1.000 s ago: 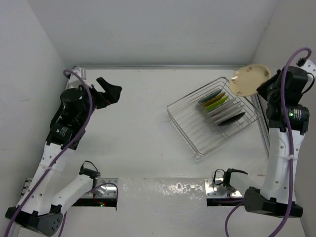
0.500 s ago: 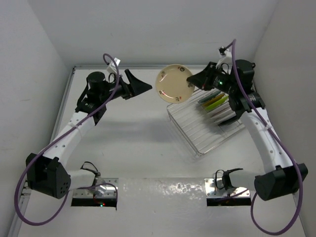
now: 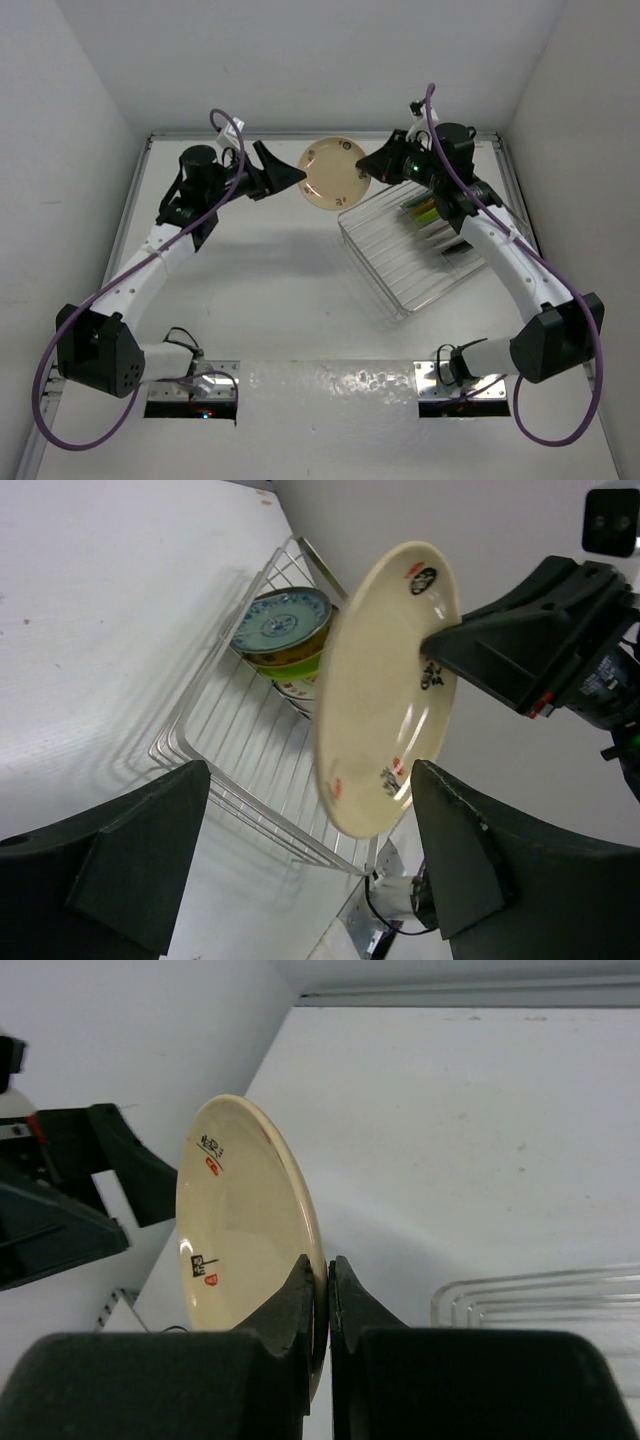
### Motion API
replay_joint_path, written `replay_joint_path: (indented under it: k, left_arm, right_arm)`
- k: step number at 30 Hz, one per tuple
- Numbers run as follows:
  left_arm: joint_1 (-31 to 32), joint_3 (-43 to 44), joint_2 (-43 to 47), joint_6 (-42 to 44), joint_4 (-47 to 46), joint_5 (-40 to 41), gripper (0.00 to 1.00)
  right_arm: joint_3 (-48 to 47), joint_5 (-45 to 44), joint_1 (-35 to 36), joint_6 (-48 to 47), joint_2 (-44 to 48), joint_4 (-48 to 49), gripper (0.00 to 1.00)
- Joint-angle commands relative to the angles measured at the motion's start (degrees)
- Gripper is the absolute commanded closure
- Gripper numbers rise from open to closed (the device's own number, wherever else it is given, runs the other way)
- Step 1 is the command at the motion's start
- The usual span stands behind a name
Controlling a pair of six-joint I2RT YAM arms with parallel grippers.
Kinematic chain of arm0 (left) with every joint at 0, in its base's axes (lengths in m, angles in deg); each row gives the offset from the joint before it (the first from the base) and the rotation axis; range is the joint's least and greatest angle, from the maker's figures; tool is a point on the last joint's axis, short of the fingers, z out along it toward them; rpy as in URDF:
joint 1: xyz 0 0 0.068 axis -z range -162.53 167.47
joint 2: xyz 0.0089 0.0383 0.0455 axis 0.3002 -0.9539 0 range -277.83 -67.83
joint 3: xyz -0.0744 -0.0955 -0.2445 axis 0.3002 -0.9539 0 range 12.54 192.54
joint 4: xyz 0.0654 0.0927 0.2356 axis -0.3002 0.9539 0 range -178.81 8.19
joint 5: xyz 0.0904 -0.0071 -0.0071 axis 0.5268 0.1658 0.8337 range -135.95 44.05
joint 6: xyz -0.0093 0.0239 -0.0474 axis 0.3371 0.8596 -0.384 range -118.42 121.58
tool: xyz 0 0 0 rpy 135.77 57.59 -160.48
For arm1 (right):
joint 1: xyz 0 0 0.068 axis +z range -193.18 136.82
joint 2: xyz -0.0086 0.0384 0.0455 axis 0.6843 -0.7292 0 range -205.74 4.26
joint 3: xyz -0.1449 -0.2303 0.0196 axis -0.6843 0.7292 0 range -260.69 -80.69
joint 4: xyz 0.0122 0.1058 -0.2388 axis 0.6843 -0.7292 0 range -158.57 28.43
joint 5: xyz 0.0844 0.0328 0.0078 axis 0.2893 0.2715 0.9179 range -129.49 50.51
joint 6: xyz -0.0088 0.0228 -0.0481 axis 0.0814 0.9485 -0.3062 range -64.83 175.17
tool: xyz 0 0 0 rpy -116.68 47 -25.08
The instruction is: Unload the plates from the dish rack
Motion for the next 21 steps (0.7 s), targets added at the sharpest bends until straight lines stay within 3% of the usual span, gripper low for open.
replay_joint_path:
  k: [1,2,6,7,9,10,12,13,14,15,17,19,21]
  left_arm:
    - [0.49,1.52,-1.2,1.53,-0.07,3.42,0.22]
    - [0.49,1.52,-1.73,1.27,-0.33,3.51,0.3]
    - [0.49,1.16,-4.01,0.3,-2.17,2.89,0.41]
    - [0.49,0.9,-4.19,-0.13,-4.09,2.54,0.61]
    - [0.49,0.9,-4.81,-1.19,-5.43,2.28,0.79]
    - [0.41,1.16,-5.07,-1.37,-4.91,4.1,1.0]
    - [0.41,2.21,-5.51,-1.37,-0.72,8.84,1.0]
    - [0.14,2.65,-5.51,-1.37,1.23,15.57,1.0]
    - [-0.29,3.09,-5.69,-2.07,2.81,19.55,1.0]
    - [-1.08,3.01,-5.78,-2.94,7.27,22.98,1.0]
    - [-5.2,2.49,-7.52,-5.4,8.8,28.63,1.0]
    - [-10.72,2.13,-9.98,-6.81,8.2,30.13,1.0]
    - [-14.77,3.44,-16.3,-6.56,6.96,29.09,1.0]
  right_arm:
    - [0.41,6.58,1.05,4.2,-1.01,11.61,1.0]
    - [0.49,7.37,1.4,4.81,-1.37,12.32,1.0]
    - [-0.29,6.94,3.6,5.26,-3.03,11.64,1.0]
    - [-0.9,6.59,4.47,4.82,-3.65,11.19,1.0]
    - [-1.0,5.71,4.66,5.6,-5.23,11.19,1.0]
    - [-0.91,5.1,4.66,6.05,-5.76,10.84,0.96]
    - [-1.7,-0.85,4.57,5.27,-7.25,4.38,0.69]
    - [-4.23,-4.8,4.57,4.82,-7.78,-0.54,0.56]
    - [-6.08,-15.54,4.48,4.65,-8.83,-5.55,0.41]
    - [-7.66,-20.96,4.39,4.82,-9.36,-15.17,0.37]
    - [-10.92,-32.54,3.69,4.82,-9.72,-21.48,0.26]
    - [-12.07,-36.99,2.82,3.94,-9.37,-27.03,0.07]
    - [-11.38,-40.87,2.46,2.54,-7.53,-29.33,0.01]
